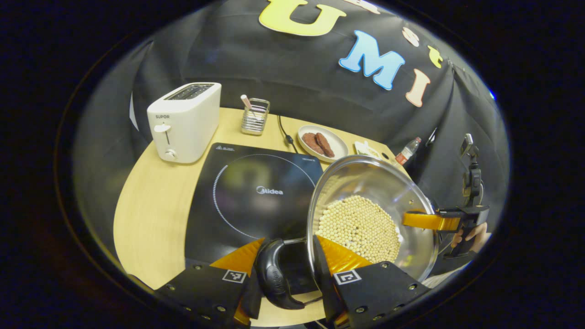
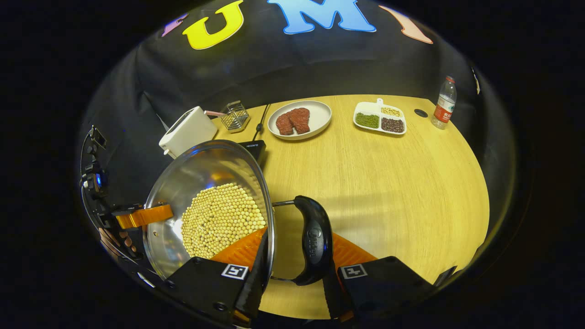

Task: First push the handle of the pot to place it horizontally, then grasp the pot with both hands and set it on the induction cooktop.

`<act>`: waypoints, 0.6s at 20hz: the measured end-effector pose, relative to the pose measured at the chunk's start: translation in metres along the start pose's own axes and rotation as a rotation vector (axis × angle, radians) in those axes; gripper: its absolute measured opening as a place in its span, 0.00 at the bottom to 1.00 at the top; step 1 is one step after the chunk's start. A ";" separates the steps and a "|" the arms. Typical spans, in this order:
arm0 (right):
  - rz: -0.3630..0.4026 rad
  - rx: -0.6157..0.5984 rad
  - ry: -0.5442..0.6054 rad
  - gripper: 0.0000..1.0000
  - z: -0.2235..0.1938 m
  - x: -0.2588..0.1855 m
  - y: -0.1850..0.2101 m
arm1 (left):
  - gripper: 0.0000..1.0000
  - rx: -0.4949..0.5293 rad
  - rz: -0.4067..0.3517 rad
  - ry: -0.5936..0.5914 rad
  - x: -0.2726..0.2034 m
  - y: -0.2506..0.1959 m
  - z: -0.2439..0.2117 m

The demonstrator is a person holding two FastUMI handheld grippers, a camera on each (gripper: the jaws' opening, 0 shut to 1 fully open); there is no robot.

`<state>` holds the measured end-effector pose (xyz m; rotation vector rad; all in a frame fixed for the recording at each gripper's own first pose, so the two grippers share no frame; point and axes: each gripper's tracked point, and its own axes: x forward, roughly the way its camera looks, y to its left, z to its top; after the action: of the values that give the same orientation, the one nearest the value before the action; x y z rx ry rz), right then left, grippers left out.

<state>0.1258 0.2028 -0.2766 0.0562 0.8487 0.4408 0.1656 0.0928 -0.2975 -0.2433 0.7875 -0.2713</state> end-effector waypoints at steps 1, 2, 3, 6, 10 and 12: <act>0.002 -0.001 0.002 0.55 0.002 0.004 0.004 | 0.54 0.004 0.003 -0.003 0.002 0.007 0.004; 0.002 -0.009 -0.002 0.55 0.005 0.009 0.009 | 0.54 0.006 0.006 -0.006 0.005 0.014 0.007; -0.001 -0.015 -0.009 0.55 0.010 0.014 0.012 | 0.54 0.004 0.010 -0.006 0.007 0.020 0.009; 0.002 -0.020 -0.023 0.55 0.021 0.032 0.025 | 0.57 -0.009 0.019 -0.014 0.013 0.042 0.018; 0.008 0.000 -0.022 0.55 0.029 0.058 0.042 | 0.58 0.010 0.029 -0.014 0.029 0.071 0.031; 0.012 0.018 -0.025 0.55 0.034 0.071 0.050 | 0.57 0.021 0.029 -0.016 0.037 0.084 0.040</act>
<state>0.1743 0.2804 -0.2936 0.0833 0.8283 0.4425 0.2314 0.1644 -0.3212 -0.2141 0.7715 -0.2493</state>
